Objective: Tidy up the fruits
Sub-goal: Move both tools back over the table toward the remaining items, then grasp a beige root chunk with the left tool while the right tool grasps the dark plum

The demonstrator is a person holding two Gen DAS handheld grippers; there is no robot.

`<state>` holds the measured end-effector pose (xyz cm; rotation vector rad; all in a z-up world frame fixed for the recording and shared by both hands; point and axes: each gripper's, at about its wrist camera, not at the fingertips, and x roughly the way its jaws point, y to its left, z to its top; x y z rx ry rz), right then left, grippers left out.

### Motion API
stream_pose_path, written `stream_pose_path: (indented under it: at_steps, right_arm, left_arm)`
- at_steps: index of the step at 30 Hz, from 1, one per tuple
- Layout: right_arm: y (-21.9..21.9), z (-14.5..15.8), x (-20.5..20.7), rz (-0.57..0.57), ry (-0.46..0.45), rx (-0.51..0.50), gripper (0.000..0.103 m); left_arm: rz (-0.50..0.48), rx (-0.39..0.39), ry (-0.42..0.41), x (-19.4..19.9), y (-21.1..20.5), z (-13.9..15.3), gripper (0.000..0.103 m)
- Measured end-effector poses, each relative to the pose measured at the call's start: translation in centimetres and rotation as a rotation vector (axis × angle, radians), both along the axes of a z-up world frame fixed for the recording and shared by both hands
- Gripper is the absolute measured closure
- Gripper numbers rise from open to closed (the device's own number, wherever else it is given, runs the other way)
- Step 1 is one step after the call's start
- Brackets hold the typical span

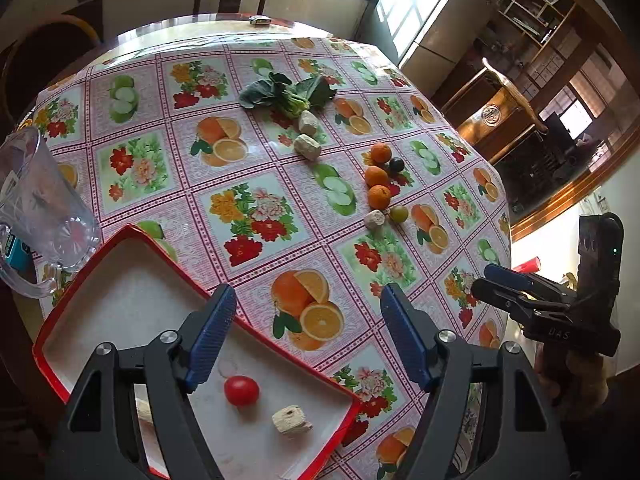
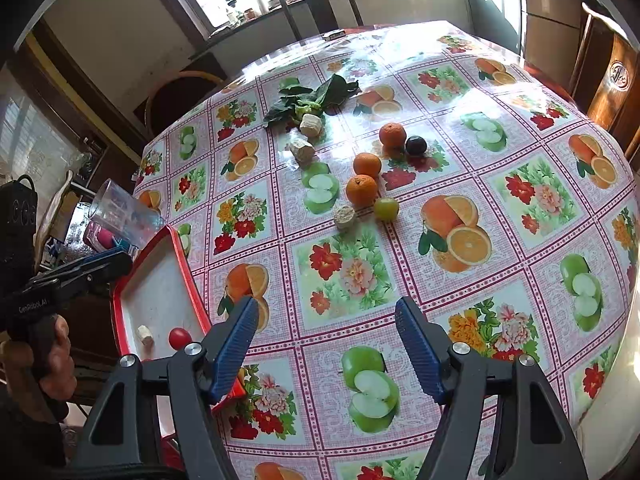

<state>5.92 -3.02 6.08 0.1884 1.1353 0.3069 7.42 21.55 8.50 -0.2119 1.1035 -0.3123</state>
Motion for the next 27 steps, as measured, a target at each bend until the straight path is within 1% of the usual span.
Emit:
stream_pose_path:
  at_steps: [3,8,10,11,14,17,19,22,24,27]
  right_arm:
    - [-1.3,0.3,0.3,-0.009,0.002,0.010,0.032]
    - [-3.5,1.0,2.1,0.046,-0.026,0.020,0.032]
    - [-4.4,1.2,3.4,0.078,-0.018,0.027,0.032]
    - [-4.8,1.4,4.0,0.097,-0.015,0.023,0.032]
    - [-6.0,2.8,5.4,0.153,-0.042,-0.015,0.032]
    - [-6.9,4.1,6.8,0.202,-0.073,-0.039,0.032]
    - [-7.3,4.5,7.8,0.225,-0.097,-0.057,0.032]
    - [-7.7,3.7,9.2,0.215,-0.109,-0.077,0.032]
    - [-7.7,2.6,10.1,0.193,-0.107,-0.084,0.037]
    - [-7.6,1.1,11.4,0.153,-0.099,-0.075,0.043]
  left_arm:
    - [-0.023,0.000,0.000,0.1,-1.7,0.3,0.029]
    - [-0.030,0.039,0.009,0.8,-4.5,0.6,0.029]
    - [-0.001,0.069,0.016,1.2,-5.4,0.8,0.029]
    - [0.019,0.070,0.027,1.5,-5.7,0.9,0.029]
    - [0.057,0.033,0.043,2.1,-6.8,0.7,0.029]
    - [0.079,0.054,0.044,2.7,-7.9,0.3,0.029]
    - [0.074,0.062,0.040,3.1,-8.6,0.1,0.029]
    - [0.033,0.090,0.025,4.1,-9.3,-0.8,0.029]
    - [-0.004,0.108,0.005,5.2,-9.5,-1.5,0.029]
    - [-0.041,0.139,-0.002,7.9,-8.9,-2.7,0.029]
